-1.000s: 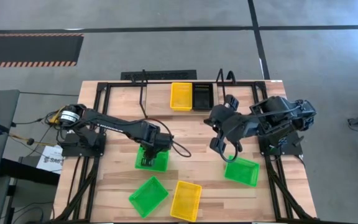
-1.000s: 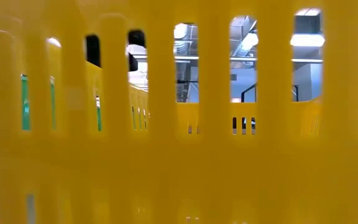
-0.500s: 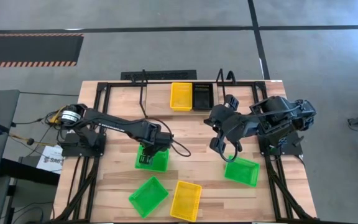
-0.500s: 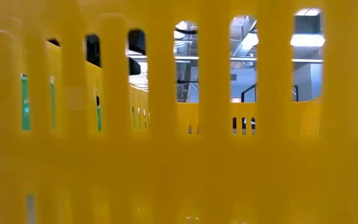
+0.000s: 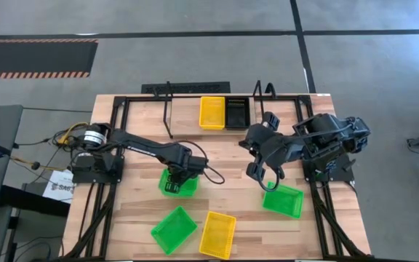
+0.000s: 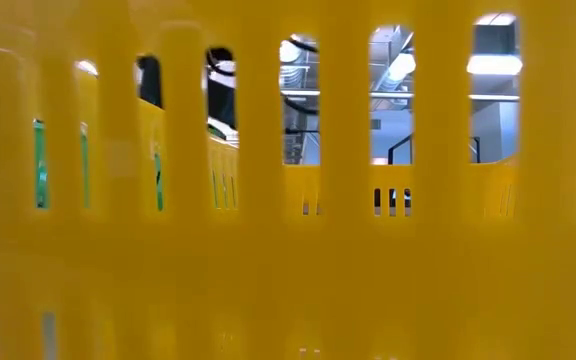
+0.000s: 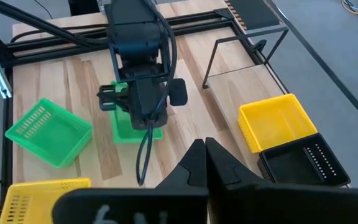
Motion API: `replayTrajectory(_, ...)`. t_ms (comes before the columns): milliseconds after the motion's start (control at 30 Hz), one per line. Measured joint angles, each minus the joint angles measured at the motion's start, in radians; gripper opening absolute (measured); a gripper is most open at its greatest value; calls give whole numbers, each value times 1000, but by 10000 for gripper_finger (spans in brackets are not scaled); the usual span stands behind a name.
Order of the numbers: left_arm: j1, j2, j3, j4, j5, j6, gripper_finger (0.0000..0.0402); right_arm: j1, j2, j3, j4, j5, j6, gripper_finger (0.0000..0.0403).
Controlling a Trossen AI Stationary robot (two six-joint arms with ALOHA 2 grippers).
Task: Stack baskets on shelf by color
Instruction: Put the top left green bin on the shelf
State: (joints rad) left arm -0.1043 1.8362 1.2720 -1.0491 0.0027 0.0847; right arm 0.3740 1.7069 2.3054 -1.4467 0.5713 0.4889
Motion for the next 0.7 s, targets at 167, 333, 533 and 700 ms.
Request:
replayTrajectory(167,-1,-2,20,-22,1,-42,132,-1,0,0,0,0,-1,3)
replayTrajectory(333,0,-2,67,-39,8,-57,132,0,0,0,0,0,-1,3)
replayTrajectory(533,-4,-2,116,-39,19,-21,132,-1,0,0,0,0,-1,3)
replayTrajectory(700,-4,-3,124,-41,-8,50,132,-1,0,0,0,0,-1,3)
